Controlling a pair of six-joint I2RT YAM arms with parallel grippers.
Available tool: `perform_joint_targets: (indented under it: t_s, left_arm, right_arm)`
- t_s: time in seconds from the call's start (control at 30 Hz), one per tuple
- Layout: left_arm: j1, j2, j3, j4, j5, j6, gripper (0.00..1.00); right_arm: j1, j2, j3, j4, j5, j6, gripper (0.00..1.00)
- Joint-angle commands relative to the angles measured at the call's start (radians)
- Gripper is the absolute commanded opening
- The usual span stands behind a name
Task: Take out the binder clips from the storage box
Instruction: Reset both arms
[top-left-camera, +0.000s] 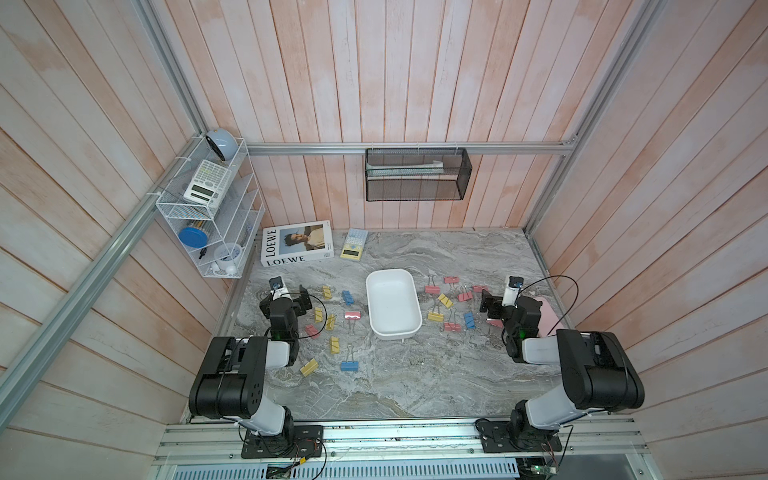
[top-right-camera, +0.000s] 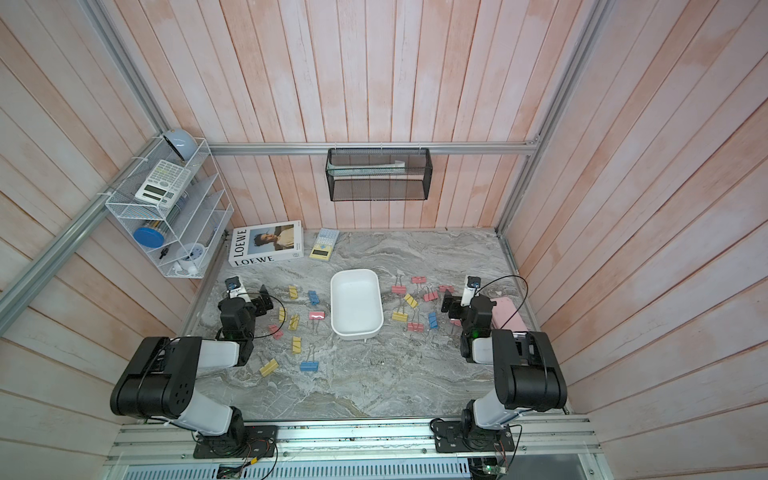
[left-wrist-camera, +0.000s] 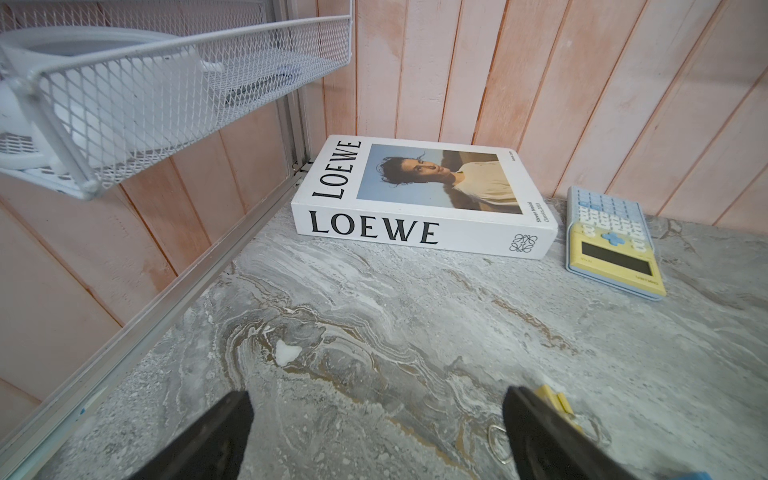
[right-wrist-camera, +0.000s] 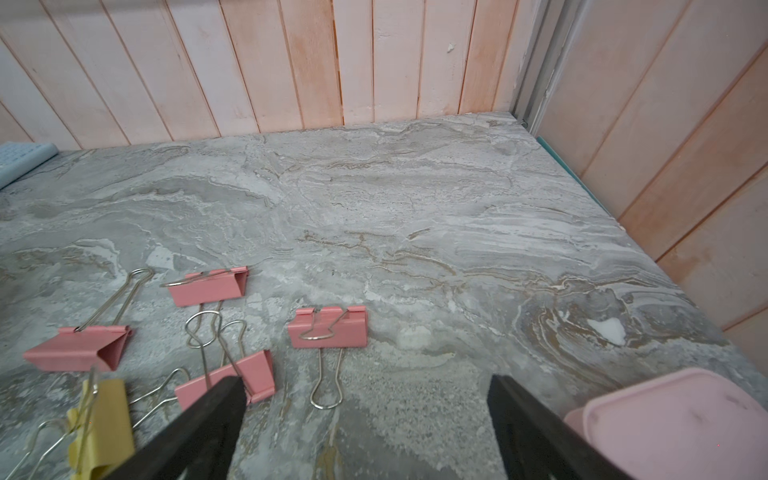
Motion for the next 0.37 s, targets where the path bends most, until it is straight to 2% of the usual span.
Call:
perform_joint_targets:
  t_s: [0.0, 0.33]
  left_arm:
    - [0.005, 0.007, -0.003, 0.021, 0.004, 0.012, 1.00]
    - [-0.003, 0.008, 0.004, 0.015, 0.018, 0.027, 1.00]
  right_arm:
    - [0.003, 0.005, 0.016, -0.015, 0.017, 0.008, 0.98]
    - [0.005, 0.004, 0.017, -0.012, 0.018, 0.007, 0.98]
